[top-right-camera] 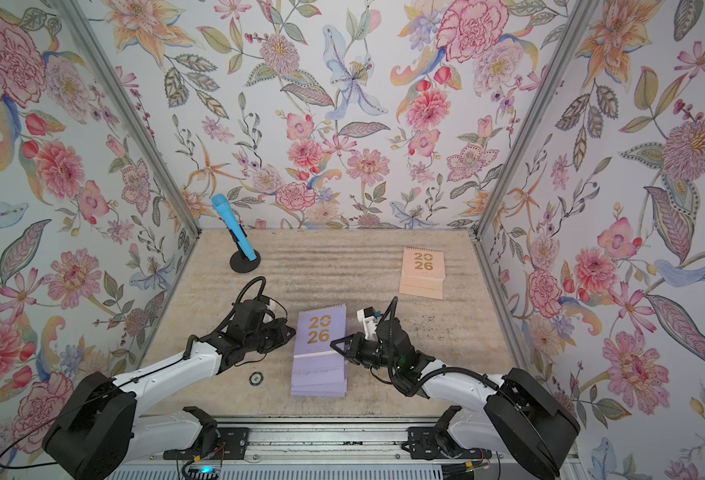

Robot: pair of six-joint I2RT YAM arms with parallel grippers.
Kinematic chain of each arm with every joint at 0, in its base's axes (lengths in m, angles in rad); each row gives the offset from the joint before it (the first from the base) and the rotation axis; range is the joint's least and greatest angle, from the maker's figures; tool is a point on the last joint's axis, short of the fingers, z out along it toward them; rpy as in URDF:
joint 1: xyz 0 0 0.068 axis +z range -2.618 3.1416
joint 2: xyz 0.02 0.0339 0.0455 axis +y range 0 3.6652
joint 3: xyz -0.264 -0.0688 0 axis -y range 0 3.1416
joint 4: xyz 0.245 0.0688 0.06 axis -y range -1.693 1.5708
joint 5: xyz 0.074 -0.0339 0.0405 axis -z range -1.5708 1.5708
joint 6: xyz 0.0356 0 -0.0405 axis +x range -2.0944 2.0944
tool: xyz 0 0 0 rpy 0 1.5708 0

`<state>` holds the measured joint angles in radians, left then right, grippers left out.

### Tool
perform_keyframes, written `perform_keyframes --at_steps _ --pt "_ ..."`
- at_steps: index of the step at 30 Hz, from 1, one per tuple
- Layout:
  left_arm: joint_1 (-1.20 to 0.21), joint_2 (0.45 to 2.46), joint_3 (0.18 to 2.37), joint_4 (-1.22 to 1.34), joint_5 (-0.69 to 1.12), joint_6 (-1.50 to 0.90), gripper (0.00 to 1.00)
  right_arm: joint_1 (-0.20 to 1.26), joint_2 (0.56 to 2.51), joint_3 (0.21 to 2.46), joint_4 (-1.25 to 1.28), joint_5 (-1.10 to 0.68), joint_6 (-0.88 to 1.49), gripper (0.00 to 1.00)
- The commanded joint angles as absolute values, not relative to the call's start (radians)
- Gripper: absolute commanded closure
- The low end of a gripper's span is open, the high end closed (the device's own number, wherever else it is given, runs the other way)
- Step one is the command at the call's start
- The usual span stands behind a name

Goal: Stack the calendars
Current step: Place the calendar at the calendar.

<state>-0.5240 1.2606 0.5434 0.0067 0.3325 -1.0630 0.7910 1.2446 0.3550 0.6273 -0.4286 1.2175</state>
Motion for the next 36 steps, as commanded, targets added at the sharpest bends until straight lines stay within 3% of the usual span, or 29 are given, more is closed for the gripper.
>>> perform_keyframes --at_steps 1,18,25,36 --pt "-0.536 1.276 0.537 0.024 0.314 -1.069 1.00 0.798 1.252 0.333 0.762 -0.417 1.248 0.95" --pt "-0.535 1.300 0.534 0.020 0.314 -1.051 1.00 0.814 1.362 0.312 0.865 -0.431 1.268 0.93" --pt "-0.535 1.296 0.533 0.018 0.311 -1.054 1.00 0.814 1.359 0.303 0.835 -0.414 1.265 0.77" --pt "-0.535 1.286 0.532 0.009 0.306 -1.057 1.00 0.800 1.312 0.277 0.743 -0.371 1.266 0.70"
